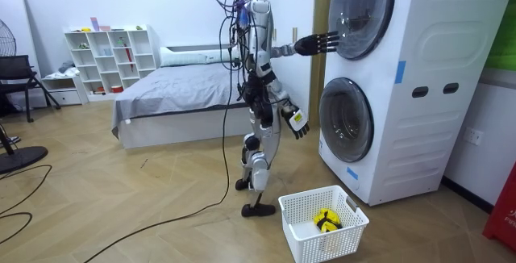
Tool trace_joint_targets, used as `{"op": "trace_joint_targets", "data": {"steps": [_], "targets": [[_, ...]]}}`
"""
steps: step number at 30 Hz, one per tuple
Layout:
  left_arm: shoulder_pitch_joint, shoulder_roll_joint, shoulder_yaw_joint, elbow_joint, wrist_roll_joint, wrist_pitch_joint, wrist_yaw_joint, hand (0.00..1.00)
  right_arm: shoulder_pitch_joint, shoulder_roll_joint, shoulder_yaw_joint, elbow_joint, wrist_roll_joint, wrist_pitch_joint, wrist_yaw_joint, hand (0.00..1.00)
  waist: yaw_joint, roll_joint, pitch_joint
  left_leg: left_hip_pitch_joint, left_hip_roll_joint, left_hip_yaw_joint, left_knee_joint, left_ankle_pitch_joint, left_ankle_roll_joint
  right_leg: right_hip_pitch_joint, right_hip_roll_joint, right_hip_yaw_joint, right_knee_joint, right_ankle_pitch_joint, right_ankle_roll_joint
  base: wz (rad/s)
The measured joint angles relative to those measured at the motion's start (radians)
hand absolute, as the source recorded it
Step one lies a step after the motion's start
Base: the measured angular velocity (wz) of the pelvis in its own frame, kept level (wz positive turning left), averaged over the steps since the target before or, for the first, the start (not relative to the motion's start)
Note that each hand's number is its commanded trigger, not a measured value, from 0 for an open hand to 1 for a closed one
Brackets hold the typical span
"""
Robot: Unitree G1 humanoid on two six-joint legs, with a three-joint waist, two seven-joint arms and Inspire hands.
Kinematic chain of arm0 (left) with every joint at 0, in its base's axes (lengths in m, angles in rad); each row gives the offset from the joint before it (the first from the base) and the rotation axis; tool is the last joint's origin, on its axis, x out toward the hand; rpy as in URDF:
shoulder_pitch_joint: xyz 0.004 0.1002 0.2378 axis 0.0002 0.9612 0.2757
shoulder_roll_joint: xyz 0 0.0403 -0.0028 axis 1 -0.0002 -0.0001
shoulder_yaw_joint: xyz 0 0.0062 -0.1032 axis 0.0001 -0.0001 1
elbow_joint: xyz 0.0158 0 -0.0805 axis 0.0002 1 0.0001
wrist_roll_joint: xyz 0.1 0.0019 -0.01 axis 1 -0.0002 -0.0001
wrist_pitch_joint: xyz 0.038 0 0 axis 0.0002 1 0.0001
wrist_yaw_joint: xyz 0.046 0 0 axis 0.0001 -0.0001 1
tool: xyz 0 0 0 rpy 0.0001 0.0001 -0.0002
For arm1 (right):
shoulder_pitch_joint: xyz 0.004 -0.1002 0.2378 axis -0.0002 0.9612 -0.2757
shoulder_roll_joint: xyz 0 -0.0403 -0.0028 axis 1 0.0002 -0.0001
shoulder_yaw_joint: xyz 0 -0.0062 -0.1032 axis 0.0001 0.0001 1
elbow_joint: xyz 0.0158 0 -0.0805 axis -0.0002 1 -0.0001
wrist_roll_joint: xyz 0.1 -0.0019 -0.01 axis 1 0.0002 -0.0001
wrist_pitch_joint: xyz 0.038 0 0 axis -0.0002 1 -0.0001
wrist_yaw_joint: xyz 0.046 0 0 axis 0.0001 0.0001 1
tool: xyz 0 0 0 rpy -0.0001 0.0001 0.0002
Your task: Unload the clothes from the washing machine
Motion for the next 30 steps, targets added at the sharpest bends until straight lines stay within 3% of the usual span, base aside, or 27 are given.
{"op": "trace_joint_targets", "data": {"steps": [3, 7, 9, 14, 17, 20, 22, 24, 25, 28, 30], "targets": [[-0.023, 0.0, -0.04, 0.054, 0.0, 0.0, -0.018, 0.0, -0.001, 0.001, 0.002, 0.012, 0.001, 0.0, 0.006, 0.0, -0.002, -0.012, 0.0047, -0.001, 0.002, 0.011, 0.0, 0.0, 0.0, -0.014, 0.002, 0.021, 0.007, 0.0, 0.0, -0.18], [-0.031, 0.002, -0.087, 0.153, 0.012, 0.001, -0.018, 0.0, -0.005, -0.003, 0.02, 0.01, 0.006, 0.001, 0.028, 0.0, 0.001, -0.021, 0.0043, -0.003, 0.002, 0.029, 0.0, 0.0, 0.0, -0.029, 0.001, 0.032, 0.008, 0.0, 0.0, -0.09], [-0.032, 0.004, -0.086, 0.187, 0.057, 0.001, -0.014, 0.0, -0.007, -0.004, 0.02, 0.005, 0.002, 0.003, 0.037, 0.0, 0.002, -0.021, 0.0039, -0.002, 0.002, 0.035, 0.0, 0.0, 0.0, -0.029, 0.001, 0.034, 0.008, 0.0, 0.0, -0.05], [-0.022, 0.041, -0.041, 0.33, 0.132, -0.002, 0.017, 0.0, -0.008, -0.011, 0.015, -0.006, 0.006, 0.003, 0.038, 0.0, 0.016, -0.02, 0.0029, 0.001, 0.005, 0.039, -0.001, 0.0, 0.0, -0.029, 0.005, 0.04, 0.008, 0.001, -0.002, -0.04], [0.048, 0.06, 0.06, 0.452, 0.205, -0.014, 0.086, 0.0, 0.005, -0.012, -0.012, -0.005, 0.003, 0.003, 0.038, 0.0, 0.046, -0.017, 0.0004, 0.012, 0.013, 0.038, -0.01, 0.0, 0.0, -0.025, 0.014, 0.051, 0.009, 0.004, -0.006, -0.19], [0.128, 0.061, 0.182, 0.636, 0.293, -0.029, 0.159, 0.0, 0.035, -0.032, -0.047, 0.0, 0.01, 0.003, 0.037, 0.0, 0.08, -0.011, -0.0041, 0.031, 0.017, 0.035, -0.017, 0.0, 0.0, -0.009, 0.017, 0.04, 0.006, 0.004, -0.006, -0.03], [0.175, 0.059, 0.295, 0.82, 0.312, -0.048, 0.227, 0.0, 0.05, -0.039, -0.081, 0.024, 0.045, -0.001, 0.028, 0.0, 0.107, -0.01, -0.0087, 0.039, 0.017, 0.036, -0.021, 0.0, 0.0, -0.005, 0.018, 0.031, 0.005, 0.004, -0.006, -0.02], [0.199, 0.061, 0.374, 0.955, 0.312, -0.052, 0.273, 0.0, 0.055, -0.044, -0.091, 0.067, 0.083, -0.003, 0.024, 0.0, 0.133, -0.011, -0.0084, 0.053, 0.017, 0.033, -0.024, -0.001, -0.002, 0.006, 0.018, 0.028, 0.004, 0.004, -0.006, -0.05], [0.216, 0.067, 0.417, 1.037, 0.312, -0.053, 0.305, 0.0, 0.055, -0.047, -0.092, 0.1, 0.098, -0.002, 0.022, 0.0, 0.137, -0.013, -0.0113, 0.059, 0.017, 0.033, -0.024, -0.003, -0.005, 0.008, 0.017, 0.024, 0.002, 0.004, -0.006, 0.0], [0.238, 0.069, 0.511, 1.202, 0.312, -0.055, 0.391, 0.0, 0.05, -0.039, -0.128, 0.14, 0.1, 0.0, 0.023, 0.0, 0.152, -0.006, -0.0094, 0.066, 0.017, 0.031, -0.037, -0.011, -0.009, 0.011, 0.018, 0.019, 0.002, 0.004, -0.006, 0.04], [0.239, 0.06, 0.54, 1.278, 0.312, -0.054, 0.435, 0.0, 0.05, -0.033, -0.141, 0.174, 0.129, 0.003, 0.015, 0.0, 0.164, 0.003, -0.0095, 0.069, 0.018, 0.032, -0.048, -0.02, -0.004, 0.013, 0.02, 0.018, 0.0, 0.003, -0.005, 0.0]]}}
